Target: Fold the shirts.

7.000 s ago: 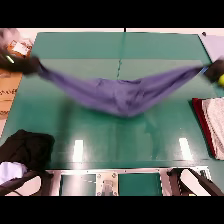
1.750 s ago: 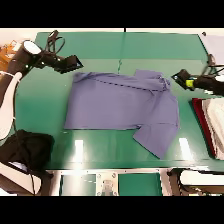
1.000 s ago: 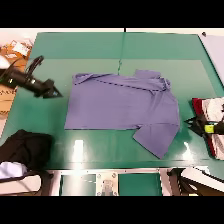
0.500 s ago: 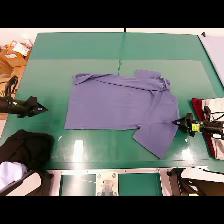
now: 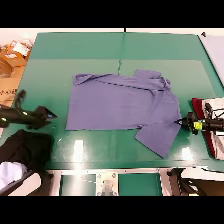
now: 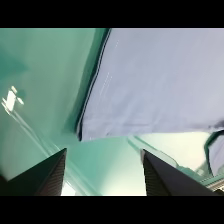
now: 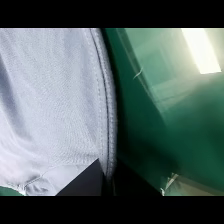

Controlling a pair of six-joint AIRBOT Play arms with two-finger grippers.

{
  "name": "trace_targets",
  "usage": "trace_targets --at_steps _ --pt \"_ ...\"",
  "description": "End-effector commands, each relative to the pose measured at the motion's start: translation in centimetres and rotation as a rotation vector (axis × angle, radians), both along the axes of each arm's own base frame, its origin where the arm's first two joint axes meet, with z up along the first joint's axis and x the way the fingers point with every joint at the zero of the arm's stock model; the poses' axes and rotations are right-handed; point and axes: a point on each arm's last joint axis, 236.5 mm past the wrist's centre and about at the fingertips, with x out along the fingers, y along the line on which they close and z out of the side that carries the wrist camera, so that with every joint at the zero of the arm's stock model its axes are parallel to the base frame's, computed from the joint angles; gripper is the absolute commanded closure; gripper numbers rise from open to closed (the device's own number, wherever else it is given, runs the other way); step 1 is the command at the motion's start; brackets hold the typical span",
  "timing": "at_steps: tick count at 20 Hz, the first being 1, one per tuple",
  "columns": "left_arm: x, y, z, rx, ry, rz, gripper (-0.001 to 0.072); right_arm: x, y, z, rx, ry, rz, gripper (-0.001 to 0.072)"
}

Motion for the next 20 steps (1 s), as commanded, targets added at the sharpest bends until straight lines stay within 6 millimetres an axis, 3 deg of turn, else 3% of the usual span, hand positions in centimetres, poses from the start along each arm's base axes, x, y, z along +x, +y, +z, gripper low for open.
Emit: trace_targets --at_steps 1,4,8,9,10,11,12,14,16,17,18,20 --pt "-1.1 -2.3 -4.9 0.001 0.038 0.095 0.0184 0.3 0.1 0.3 0.009 -0.008 -0.004 0.0694" --pt "-1.5 -4.6 -7.2 -0.004 0.073 0.077 0.0184 0.4 0.1 0.3 0.009 -0.009 -0.006 0.0694" --pt "-0.8 -6.8 -7.6 -0.069 0.066 0.067 0.0186 0.5 0.1 0.3 0.012 -0.011 -0.009 0.0694" --pt "-0.6 -6.8 -7.5 -0.067 0.057 0.062 0.0322 0.5 0.1 0.3 0.012 -0.012 -0.009 0.0694" --pt "-0.4 -6.7 -7.4 -0.064 0.043 0.050 0.0527 0.5 0.1 0.4 0.013 -0.013 -0.011 0.0694" --pt "-0.3 -6.8 -7.1 -0.063 0.027 0.029 0.0640 0.5 0.1 0.4 0.013 -0.013 -0.012 0.0694" --pt "0.0 -6.8 -6.8 -0.064 0.014 0.014 0.0688 0.5 0.1 0.4 0.014 -0.013 -0.012 0.0694" --pt "0.8 -6.6 -6.1 -0.051 -0.010 -0.014 0.0688 1.4 0.6 1.1 0.050 -0.039 -0.038 0.0694" --pt "2.4 -6.7 -3.6 -0.054 -0.064 -0.075 0.0689 4.1 2.1 4.5 0.131 -0.157 -0.062 0.0694" --pt "3.8 -7.0 -1.1 -0.064 -0.121 -0.105 0.0689 5.4 2.9 6.8 0.140 -0.222 -0.043 0.0695" --pt "5.2 -7.1 2.0 -0.067 -0.194 -0.132 0.0689 6.7 3.9 9.5 0.128 -0.294 0.003 0.0695" --pt "8.4 -7.1 11.2 -0.043 -0.410 -0.172 0.0689 8.8 6.0 16.6 0.085 -0.473 0.107 0.0695"
